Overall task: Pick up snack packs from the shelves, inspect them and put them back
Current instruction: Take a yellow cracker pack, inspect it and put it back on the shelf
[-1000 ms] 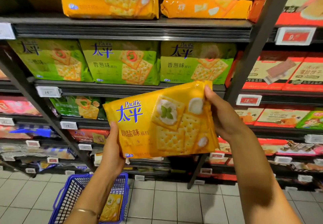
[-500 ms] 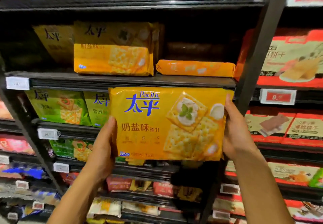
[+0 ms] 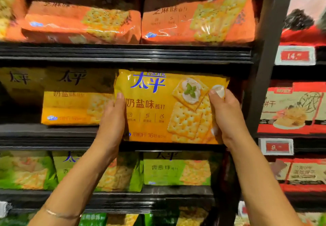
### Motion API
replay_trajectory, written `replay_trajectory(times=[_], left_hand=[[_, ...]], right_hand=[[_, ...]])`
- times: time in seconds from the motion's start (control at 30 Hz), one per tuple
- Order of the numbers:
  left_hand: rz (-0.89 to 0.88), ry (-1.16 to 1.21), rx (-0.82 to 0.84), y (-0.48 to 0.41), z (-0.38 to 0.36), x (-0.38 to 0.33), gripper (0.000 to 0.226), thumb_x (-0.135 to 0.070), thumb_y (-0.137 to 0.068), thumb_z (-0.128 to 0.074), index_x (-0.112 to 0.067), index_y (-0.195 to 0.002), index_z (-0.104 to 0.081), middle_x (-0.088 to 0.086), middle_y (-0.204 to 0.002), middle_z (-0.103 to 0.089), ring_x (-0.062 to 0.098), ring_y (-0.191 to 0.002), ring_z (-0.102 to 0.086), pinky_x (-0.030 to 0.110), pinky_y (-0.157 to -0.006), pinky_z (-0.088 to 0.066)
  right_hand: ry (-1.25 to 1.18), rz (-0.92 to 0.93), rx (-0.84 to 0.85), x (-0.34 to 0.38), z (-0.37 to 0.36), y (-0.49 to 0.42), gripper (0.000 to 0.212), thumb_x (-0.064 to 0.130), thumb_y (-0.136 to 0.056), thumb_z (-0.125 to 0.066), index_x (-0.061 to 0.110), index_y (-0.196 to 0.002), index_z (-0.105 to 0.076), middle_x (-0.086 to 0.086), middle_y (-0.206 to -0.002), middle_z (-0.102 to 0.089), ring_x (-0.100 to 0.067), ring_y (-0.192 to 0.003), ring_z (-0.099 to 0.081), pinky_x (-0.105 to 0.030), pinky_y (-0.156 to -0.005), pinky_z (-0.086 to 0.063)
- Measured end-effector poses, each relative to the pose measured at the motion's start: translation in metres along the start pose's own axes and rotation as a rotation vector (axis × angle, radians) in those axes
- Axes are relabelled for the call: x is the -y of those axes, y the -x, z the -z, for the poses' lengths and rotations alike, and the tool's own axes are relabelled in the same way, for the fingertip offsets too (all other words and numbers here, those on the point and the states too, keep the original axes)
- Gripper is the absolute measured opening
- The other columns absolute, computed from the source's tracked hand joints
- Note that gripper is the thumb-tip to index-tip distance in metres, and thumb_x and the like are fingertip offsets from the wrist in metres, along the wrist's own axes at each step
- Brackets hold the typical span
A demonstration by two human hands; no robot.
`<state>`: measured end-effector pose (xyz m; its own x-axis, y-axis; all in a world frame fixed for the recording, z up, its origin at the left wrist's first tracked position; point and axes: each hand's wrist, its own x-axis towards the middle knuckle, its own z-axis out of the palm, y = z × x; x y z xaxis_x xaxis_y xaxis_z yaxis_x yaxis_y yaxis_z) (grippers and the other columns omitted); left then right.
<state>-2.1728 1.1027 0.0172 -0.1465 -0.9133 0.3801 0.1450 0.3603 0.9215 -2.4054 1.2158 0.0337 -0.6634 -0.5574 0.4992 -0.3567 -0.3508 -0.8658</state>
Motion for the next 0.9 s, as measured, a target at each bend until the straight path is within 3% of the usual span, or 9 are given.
replay_trajectory(times=[0.1, 0.17, 0.23, 0.37, 0.43, 0.5, 0.57, 0.77, 0.9], left_hand=[[-0.048, -0.117, 0.084, -0.017, -0.013, -0.007, 0.076, -0.078, -0.084, -0.04, -0.019, -0.133, -0.044, -0.003, -0.106, -0.064, 0.019, -0.091, -0.065, 0.047, -0.095, -0.052], [-0.156, -0.274, 0.113, -0.026, -0.017, -0.005, 0.052, -0.067, -0.092, -0.048, -0.027, -0.123, -0.04, -0.009, -0.11, -0.063, 0.015, -0.1, -0.064, 0.04, -0.089, -0.051], [-0.291, -0.391, 0.108, -0.032, -0.017, -0.004, 0.023, -0.044, -0.104, -0.053, -0.025, -0.118, -0.049, -0.018, -0.103, -0.062, 0.009, -0.101, -0.064, 0.033, -0.078, -0.046], [-0.478, -0.715, 0.028, -0.035, -0.021, -0.004, 0.035, -0.044, -0.101, -0.049, -0.016, -0.117, -0.062, 0.007, -0.114, -0.057, 0.033, -0.107, -0.056, 0.04, -0.083, -0.043], [-0.559, -0.977, -0.083, -0.031, -0.022, -0.003, 0.046, -0.051, -0.098, -0.049, -0.011, -0.111, -0.067, 0.019, -0.116, -0.054, 0.041, -0.11, -0.05, 0.047, -0.084, -0.043], [-0.594, -1.105, -0.152, -0.028, -0.022, -0.002, 0.051, -0.053, -0.097, -0.053, -0.006, -0.106, -0.07, 0.022, -0.114, -0.056, 0.043, -0.111, -0.048, 0.051, -0.082, -0.042], [-0.562, -1.133, -0.179, -0.028, -0.023, 0.002, 0.054, -0.055, -0.098, -0.054, -0.004, -0.112, -0.067, 0.023, -0.115, -0.055, 0.044, -0.111, -0.047, 0.052, -0.081, -0.04], [-0.584, -0.937, -0.065, -0.021, -0.018, 0.01, 0.061, -0.063, -0.097, -0.041, -0.009, -0.125, -0.052, 0.014, -0.11, -0.056, 0.04, -0.096, -0.06, 0.041, -0.071, -0.039], [-0.573, -0.941, 0.168, -0.022, -0.007, 0.016, 0.086, -0.075, -0.082, -0.057, -0.014, -0.14, -0.041, 0.006, -0.123, -0.047, 0.026, -0.117, -0.048, 0.04, -0.085, -0.046]], right_hand=[[0.143, 0.076, -0.122, -0.003, -0.002, -0.018, 0.019, 0.045, -0.101, -0.047, 0.03, -0.106, -0.058, 0.009, -0.101, -0.066, -0.009, -0.096, -0.065, -0.041, -0.083, -0.051], [0.154, 0.115, -0.185, -0.004, -0.003, -0.028, 0.015, 0.045, -0.099, -0.048, 0.032, -0.095, -0.052, 0.012, -0.095, -0.061, 0.005, -0.082, -0.06, -0.035, -0.072, -0.044], [0.173, 0.141, -0.225, -0.006, -0.004, -0.036, 0.016, 0.046, -0.097, -0.05, 0.033, -0.089, -0.047, 0.013, -0.092, -0.058, 0.002, -0.081, -0.057, -0.032, -0.067, -0.039], [0.264, 0.219, -0.318, -0.02, -0.007, -0.041, 0.02, 0.045, -0.1, -0.049, 0.028, -0.09, -0.044, 0.009, -0.086, -0.055, 0.007, -0.075, -0.055, -0.03, -0.061, -0.036], [0.302, 0.27, -0.364, -0.031, -0.009, -0.039, 0.025, 0.043, -0.103, -0.047, 0.018, -0.107, -0.048, 0.005, -0.092, -0.058, 0.006, -0.082, -0.057, -0.033, -0.066, -0.038], [0.335, 0.295, -0.406, -0.038, -0.012, -0.036, 0.045, 0.044, -0.104, -0.047, 0.011, -0.135, -0.045, -0.009, -0.12, -0.064, -0.019, -0.111, -0.061, -0.035, -0.084, -0.042], [0.353, 0.316, -0.418, -0.039, -0.014, -0.034, 0.06, 0.048, -0.103, -0.05, 0.012, -0.148, -0.037, -0.013, -0.139, -0.059, -0.03, -0.127, -0.055, -0.03, -0.093, -0.038], [0.364, 0.415, -0.296, -0.04, -0.007, -0.014, 0.093, 0.05, -0.086, -0.064, 0.012, -0.159, -0.02, -0.012, -0.157, -0.042, -0.025, -0.143, -0.043, -0.038, -0.116, -0.037], [0.287, 0.422, -0.297, -0.043, -0.009, -0.009, 0.096, 0.049, -0.084, -0.068, 0.019, -0.161, -0.019, -0.003, -0.16, -0.038, -0.014, -0.144, -0.04, -0.026, -0.116, -0.033]])
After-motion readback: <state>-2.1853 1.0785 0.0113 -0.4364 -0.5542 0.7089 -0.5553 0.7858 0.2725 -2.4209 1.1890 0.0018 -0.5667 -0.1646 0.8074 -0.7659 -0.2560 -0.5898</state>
